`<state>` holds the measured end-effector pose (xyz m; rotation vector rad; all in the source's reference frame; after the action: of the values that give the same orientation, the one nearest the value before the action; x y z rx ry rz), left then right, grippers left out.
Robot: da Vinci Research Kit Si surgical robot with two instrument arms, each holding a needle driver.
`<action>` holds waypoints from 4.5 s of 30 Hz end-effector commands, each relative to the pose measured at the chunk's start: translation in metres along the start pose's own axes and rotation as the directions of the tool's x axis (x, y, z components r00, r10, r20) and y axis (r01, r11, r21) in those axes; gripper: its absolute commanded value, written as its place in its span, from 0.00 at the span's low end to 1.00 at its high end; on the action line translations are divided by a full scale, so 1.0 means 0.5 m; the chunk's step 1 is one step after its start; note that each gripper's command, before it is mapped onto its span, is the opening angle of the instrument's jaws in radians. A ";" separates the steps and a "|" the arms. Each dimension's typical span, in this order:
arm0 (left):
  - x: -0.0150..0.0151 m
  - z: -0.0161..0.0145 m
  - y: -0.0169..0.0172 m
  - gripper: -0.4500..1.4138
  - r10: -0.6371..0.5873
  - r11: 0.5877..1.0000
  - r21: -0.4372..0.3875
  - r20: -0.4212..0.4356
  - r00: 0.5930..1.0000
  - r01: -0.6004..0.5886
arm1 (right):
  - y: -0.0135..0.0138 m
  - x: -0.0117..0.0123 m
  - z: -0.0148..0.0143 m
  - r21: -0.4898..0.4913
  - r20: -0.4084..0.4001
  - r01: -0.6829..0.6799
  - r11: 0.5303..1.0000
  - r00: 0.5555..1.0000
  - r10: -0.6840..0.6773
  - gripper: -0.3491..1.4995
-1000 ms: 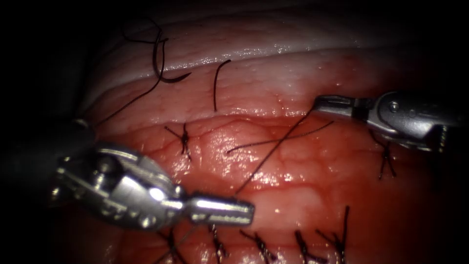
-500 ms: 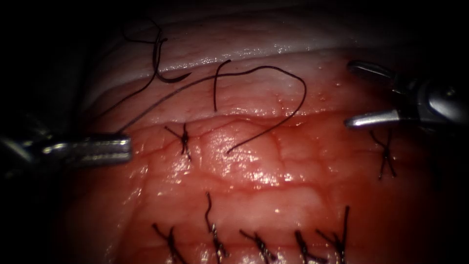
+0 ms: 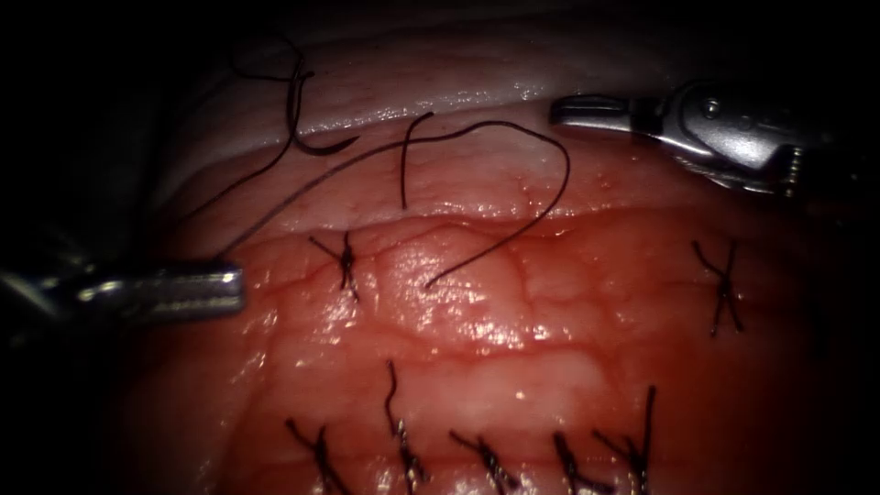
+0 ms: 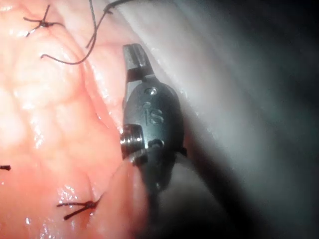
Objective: Wound Closure
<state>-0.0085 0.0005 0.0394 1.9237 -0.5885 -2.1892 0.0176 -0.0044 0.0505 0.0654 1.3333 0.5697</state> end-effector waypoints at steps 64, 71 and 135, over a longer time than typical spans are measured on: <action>-0.0087 0.0194 -0.0011 0.00 -0.067 0.994 -0.078 0.051 0.996 0.071 | -0.0235 -0.0001 0.0174 0.203 0.060 0.119 0.972 0.989 -0.134 0.49; -0.0135 0.0235 -0.0054 0.00 -0.084 0.990 -0.113 0.036 0.996 0.087 | -0.0259 -0.0021 0.0181 0.272 0.031 0.079 0.959 0.995 -0.091 0.35; -0.0322 0.0203 0.0123 0.00 -0.202 0.962 -0.161 0.121 0.972 0.220 | -0.0160 -0.0151 0.0172 -0.276 -0.241 -0.505 0.818 0.860 0.449 0.59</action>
<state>-0.0162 0.0028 0.0571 1.8640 -0.2037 -2.3936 0.0267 -0.0122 0.0561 0.0751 1.3612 1.2569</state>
